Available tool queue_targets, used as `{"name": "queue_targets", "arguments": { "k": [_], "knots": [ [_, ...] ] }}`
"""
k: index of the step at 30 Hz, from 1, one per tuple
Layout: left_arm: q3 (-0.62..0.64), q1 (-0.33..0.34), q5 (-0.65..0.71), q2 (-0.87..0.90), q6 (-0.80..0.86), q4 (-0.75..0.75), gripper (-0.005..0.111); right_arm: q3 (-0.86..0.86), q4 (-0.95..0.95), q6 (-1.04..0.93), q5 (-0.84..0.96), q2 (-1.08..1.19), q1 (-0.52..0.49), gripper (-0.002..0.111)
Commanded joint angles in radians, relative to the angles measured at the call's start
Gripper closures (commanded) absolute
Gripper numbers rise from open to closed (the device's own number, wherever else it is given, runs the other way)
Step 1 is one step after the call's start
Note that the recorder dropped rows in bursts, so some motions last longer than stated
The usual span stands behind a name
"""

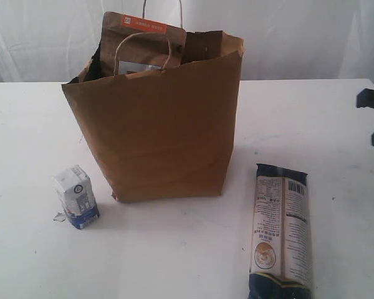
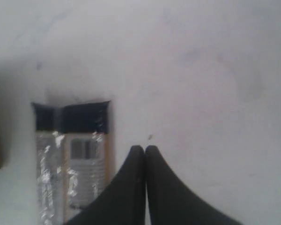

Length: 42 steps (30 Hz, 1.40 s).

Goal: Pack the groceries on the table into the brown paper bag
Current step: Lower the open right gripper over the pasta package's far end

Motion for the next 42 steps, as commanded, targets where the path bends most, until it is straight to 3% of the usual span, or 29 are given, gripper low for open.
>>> {"name": "queue_targets", "arguments": {
  "k": [1, 8, 12, 15, 20, 23, 28, 33, 36, 40, 42],
  "knots": [
    [-0.004, 0.003, 0.008, 0.003, -0.001, -0.014, 0.107, -0.001, 0.062, -0.075, 0.032, -0.008, 0.108, 0.108],
    [-0.004, 0.003, 0.008, 0.003, -0.001, -0.014, 0.107, -0.001, 0.063, -0.080, -0.068, 0.039, 0.260, 0.108],
    [-0.004, 0.003, 0.010, 0.003, -0.001, -0.014, 0.107, -0.001, 0.063, -0.104, -0.096, 0.095, 0.280, 0.103],
    [-0.004, 0.003, 0.010, 0.003, -0.001, -0.014, 0.107, -0.001, 0.063, -0.104, -0.050, 0.140, 0.280, 0.086],
    [-0.004, 0.003, 0.009, 0.003, -0.001, -0.014, 0.107, -0.001, 0.089, -0.104, 0.058, 0.185, 0.280, 0.037],
    [-0.004, 0.003, 0.009, 0.003, -0.001, -0.014, 0.107, -0.001, 0.112, -0.104, 0.083, 0.197, 0.280, 0.022],
    [-0.004, 0.003, 0.009, 0.003, -0.001, -0.014, 0.107, -0.026, 0.239, -0.068, 0.121, 0.205, 0.280, 0.020],
    [-0.004, 0.003, 0.009, 0.003, -0.001, -0.014, 0.107, -0.166, 0.212, -0.065, 0.333, 0.205, 0.282, 0.020],
    [-0.004, 0.003, 0.009, 0.003, -0.001, -0.014, 0.107, -0.244, 0.043, 0.002, 0.373, 0.205, 0.322, 0.020],
    [-0.004, 0.003, 0.009, 0.003, -0.001, -0.014, 0.107, -0.270, -0.321, 0.182, 0.373, 0.218, 0.441, 0.020],
    [-0.004, 0.003, 0.009, 0.003, -0.001, -0.014, 0.107, -0.270, -0.398, 0.285, 0.373, 0.235, 0.495, 0.020]
  ]
}}
